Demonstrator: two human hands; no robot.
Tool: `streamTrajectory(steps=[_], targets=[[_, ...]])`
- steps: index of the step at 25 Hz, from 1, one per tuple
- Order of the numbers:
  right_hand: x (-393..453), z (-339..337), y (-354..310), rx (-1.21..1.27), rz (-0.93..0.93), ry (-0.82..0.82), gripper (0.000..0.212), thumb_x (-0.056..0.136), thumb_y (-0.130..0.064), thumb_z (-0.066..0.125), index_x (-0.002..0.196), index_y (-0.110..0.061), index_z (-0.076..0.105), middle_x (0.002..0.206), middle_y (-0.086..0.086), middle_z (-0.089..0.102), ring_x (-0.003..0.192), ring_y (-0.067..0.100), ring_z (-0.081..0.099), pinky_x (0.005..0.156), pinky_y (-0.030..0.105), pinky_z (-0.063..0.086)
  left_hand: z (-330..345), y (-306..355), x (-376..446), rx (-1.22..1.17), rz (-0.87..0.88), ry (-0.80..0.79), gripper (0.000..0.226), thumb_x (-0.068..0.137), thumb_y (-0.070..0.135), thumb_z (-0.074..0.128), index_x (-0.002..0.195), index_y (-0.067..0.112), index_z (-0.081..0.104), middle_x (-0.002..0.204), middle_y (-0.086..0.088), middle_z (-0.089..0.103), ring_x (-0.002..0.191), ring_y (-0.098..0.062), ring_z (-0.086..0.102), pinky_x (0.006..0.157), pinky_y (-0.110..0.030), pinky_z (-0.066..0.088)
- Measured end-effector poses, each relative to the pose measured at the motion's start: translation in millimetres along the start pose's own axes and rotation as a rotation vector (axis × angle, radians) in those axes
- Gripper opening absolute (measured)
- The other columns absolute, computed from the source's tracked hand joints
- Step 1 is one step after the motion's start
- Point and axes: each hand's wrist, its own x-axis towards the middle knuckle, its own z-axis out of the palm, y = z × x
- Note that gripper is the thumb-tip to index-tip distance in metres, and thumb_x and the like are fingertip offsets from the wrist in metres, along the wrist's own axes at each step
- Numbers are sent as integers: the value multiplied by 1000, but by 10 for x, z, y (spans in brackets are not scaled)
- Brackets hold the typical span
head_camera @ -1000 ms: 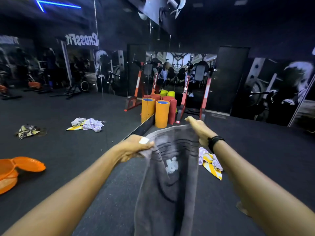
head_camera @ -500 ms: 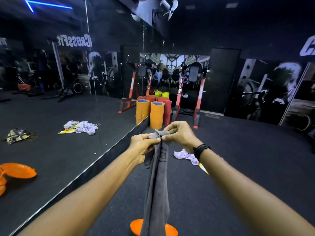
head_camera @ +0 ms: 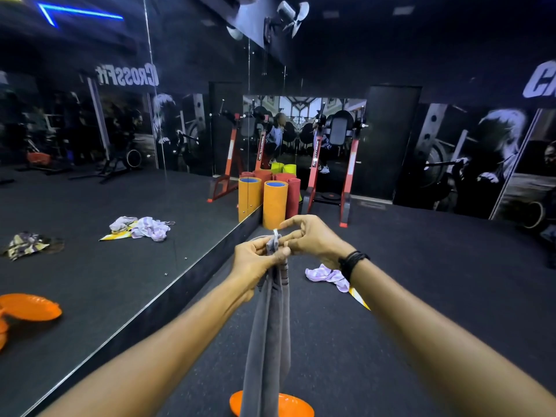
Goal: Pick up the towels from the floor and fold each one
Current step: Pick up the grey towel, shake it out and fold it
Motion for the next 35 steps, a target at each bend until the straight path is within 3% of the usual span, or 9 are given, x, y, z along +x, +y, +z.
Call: streamTrajectory(steps=[3,6,14,18,20,23,28,32,35], targets=[[-42,-80,-30,45,24,-145,34,85,14,58,115,-3,55,82,10,73,73,15,71,64,23,56,-63,-23,37,195,60,44,37,66,-3,82,84,27,72,88,-1,76,88,-17,71,82,-35,58],[-24,-214,17,-87,-72,59,16,85,3,63,97,-8,67,80,6,71,67,11,65,55,25,53,-135,44,115,290,109,69,29,76,0,76,81,28,72,86,0,75,88,-21,69,82,-35,56],[-55,-349,299,-501,-254,-44,52,72,-21,82,117,-30,57,139,-3,39,131,15,32,109,34,28,-301,422,264,187,128,-91,23,88,-5,59,90,16,68,93,-5,67,82,-10,59,69,-14,52],[74,-441,376,-826,-143,-66,42,66,-45,82,101,-25,68,131,-2,51,118,20,46,101,40,40,-357,459,293,189,142,-77,23,88,-3,60,90,17,70,100,-8,67,88,-13,60,72,-19,51],[59,-569,439,-852,-41,-78,37,62,-59,79,78,-27,70,97,-7,65,88,11,59,82,34,49,-480,465,321,225,172,4,22,88,-2,61,91,19,69,96,-4,68,85,-11,60,66,-13,49],[-6,-741,354,-670,-97,45,44,73,-44,79,59,-8,58,57,-2,48,50,2,37,51,19,32,-756,404,401,482,267,137,20,86,6,68,89,26,70,94,1,71,89,-13,63,80,-24,50],[14,-637,166,-406,-352,299,20,68,-19,86,68,-10,68,57,-4,61,54,-2,47,53,16,40,-911,362,432,626,278,383,8,82,27,74,79,25,66,77,2,70,76,-14,62,71,-28,45],[-48,-631,200,-159,-236,234,47,64,0,85,98,-8,54,67,1,62,51,3,54,50,17,47,-1112,254,561,557,139,212,10,80,21,76,73,24,69,69,-2,68,70,-19,61,77,-45,55],[-173,-655,263,-189,-35,2,53,64,5,84,105,-4,52,64,5,64,51,10,63,49,21,51,-1132,209,512,809,-52,-106,9,84,11,71,76,13,67,68,-10,64,59,-16,58,63,-33,55]])
